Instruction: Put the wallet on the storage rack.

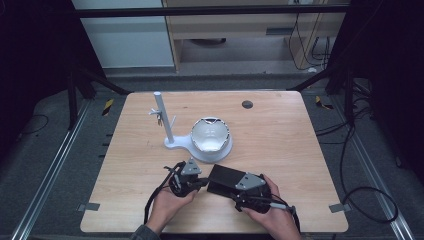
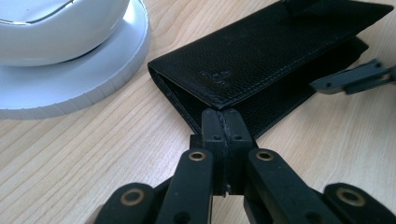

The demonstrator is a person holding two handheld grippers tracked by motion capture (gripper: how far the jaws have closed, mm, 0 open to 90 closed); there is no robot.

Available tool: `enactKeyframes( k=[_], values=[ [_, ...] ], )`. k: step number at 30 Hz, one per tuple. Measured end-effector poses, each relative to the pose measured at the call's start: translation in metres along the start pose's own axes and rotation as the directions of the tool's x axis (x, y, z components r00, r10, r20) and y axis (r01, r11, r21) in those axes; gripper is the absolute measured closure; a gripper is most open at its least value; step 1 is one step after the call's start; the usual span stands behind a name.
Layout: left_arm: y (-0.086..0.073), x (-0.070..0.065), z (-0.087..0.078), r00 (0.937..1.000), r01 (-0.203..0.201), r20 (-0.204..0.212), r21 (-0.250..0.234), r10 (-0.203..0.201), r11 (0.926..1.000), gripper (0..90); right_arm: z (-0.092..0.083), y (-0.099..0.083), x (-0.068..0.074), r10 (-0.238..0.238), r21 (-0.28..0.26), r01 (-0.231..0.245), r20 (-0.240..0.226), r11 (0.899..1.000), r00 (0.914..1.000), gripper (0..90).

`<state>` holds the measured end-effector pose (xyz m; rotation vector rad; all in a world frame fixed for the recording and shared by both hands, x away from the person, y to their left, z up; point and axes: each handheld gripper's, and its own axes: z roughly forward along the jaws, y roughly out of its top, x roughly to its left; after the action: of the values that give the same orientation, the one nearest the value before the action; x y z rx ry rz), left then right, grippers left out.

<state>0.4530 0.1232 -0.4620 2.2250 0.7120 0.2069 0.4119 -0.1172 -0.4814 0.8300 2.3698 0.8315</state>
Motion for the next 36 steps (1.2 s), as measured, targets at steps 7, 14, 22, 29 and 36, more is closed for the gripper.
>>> enactKeyframes(
  k=[7, 14, 22, 29, 36],
  values=[
    [0.001, -0.001, 0.002, 1.0000, 0.000, 0.002, -0.001, 0.000, 1.0000, 89.5, -0.001, 0.001, -0.005, 0.001, 0.003, -0.001, 0.041, 1.000, 0.9991, 39.2],
    [0.003, 0.001, 0.013, 1.0000, 0.001, 0.006, 0.022, -0.001, 0.9998, 87.5, -0.006, 0.001, -0.009, 0.018, -0.016, -0.018, 0.050, 1.000, 0.9986, 40.4],
    [0.007, 0.003, 0.014, 1.0000, 0.003, 0.000, 0.013, -0.003, 0.9999, 88.1, -0.005, 0.008, -0.007, -0.008, 0.014, 0.008, 0.026, 1.000, 0.9996, 36.9],
    [0.010, 0.001, 0.013, 1.0000, 0.008, 0.002, -0.002, -0.008, 1.0000, 87.5, 0.003, 0.016, -0.005, -0.038, 0.067, 0.036, 0.024, 0.997, 0.9990, 35.1],
    [0.014, 0.001, 0.012, 0.9999, 0.004, 0.012, -0.009, -0.004, 0.9999, 87.3, 0.007, 0.016, -0.008, -0.040, 0.089, 0.037, 0.038, 0.995, 0.9985, 38.6]
  ],
)
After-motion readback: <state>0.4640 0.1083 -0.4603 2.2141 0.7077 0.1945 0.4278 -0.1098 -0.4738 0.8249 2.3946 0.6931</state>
